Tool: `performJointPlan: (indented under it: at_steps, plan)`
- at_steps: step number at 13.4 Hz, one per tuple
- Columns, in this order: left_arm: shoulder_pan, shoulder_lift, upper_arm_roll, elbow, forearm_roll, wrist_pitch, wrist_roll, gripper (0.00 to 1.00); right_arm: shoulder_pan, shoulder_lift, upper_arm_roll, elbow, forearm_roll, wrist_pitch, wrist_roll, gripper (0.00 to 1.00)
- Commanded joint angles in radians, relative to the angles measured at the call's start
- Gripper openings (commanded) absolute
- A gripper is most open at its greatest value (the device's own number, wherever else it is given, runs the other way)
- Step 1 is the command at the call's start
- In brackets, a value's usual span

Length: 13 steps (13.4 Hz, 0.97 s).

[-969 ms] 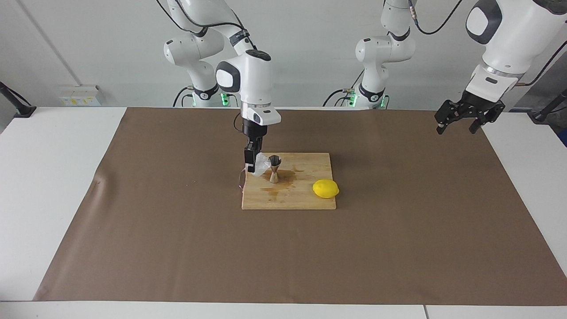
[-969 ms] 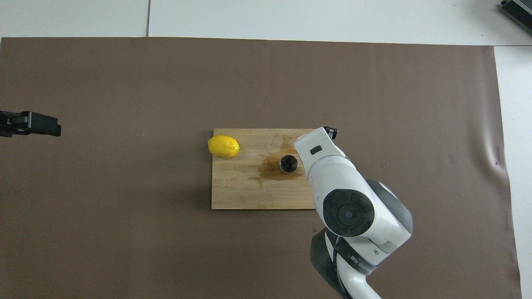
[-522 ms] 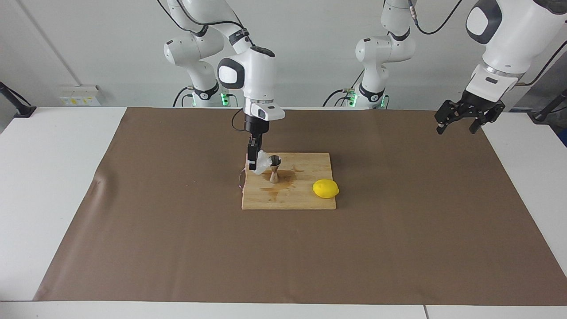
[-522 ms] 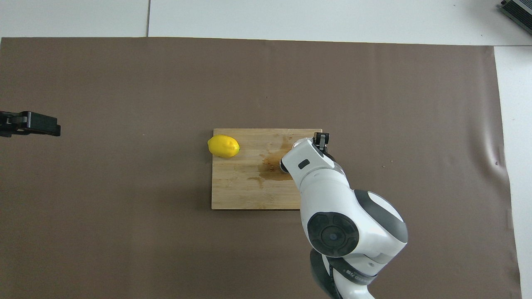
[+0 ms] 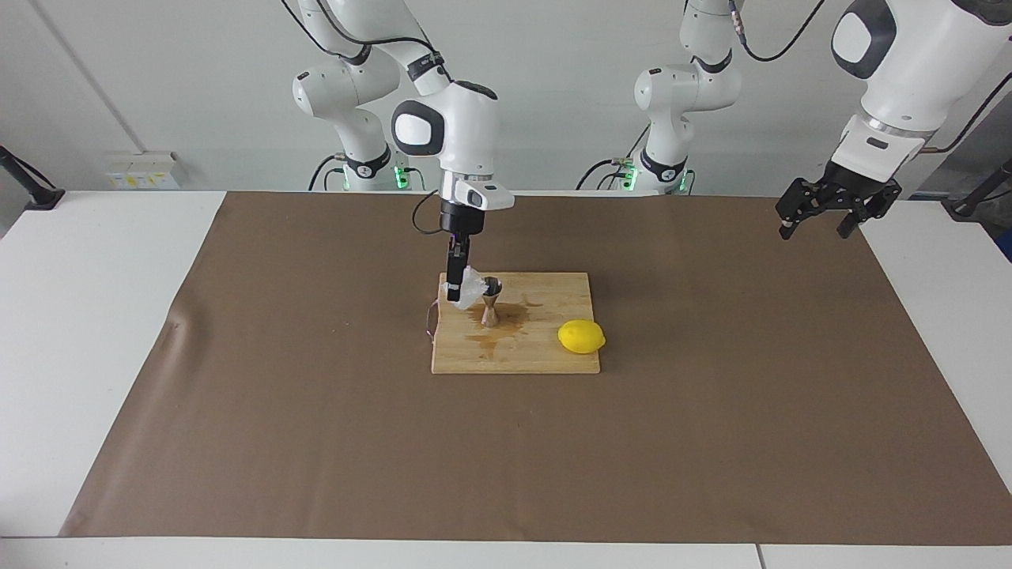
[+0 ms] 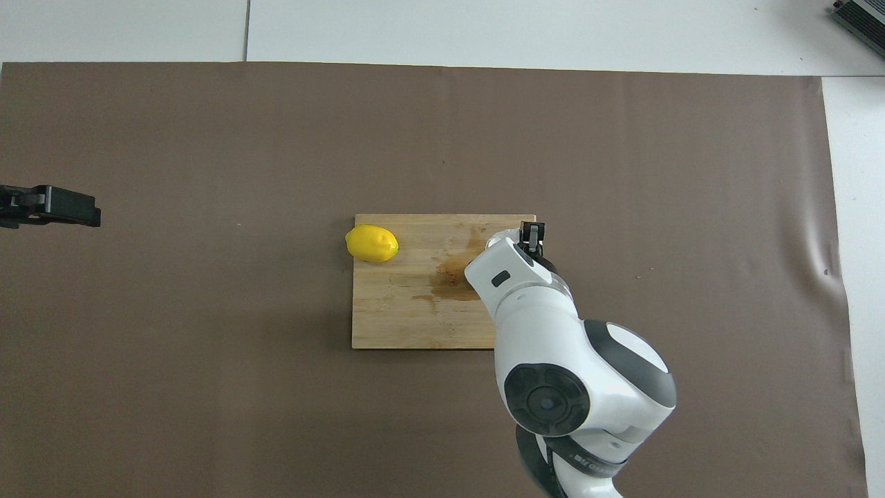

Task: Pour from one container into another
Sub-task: 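Tilt the white cup with the right gripper over the metal cup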

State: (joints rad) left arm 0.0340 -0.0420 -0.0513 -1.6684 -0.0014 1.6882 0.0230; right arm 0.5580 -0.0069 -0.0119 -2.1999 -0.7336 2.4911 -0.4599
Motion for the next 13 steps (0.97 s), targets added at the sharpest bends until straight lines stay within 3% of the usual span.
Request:
performJointPlan:
  at_steps: [1,13]
  plan:
    - [-0.005,-0.016,0.005,-0.007,0.009,-0.010,-0.012,1.00,0.002,-0.042,0.006,-0.038,-0.062,-0.005,0.040,0.00]
    - [-0.005,-0.015,0.005,-0.007,0.009,-0.010,-0.012,1.00,0.020,-0.053,0.012,-0.060,-0.225,0.003,0.069,0.00]
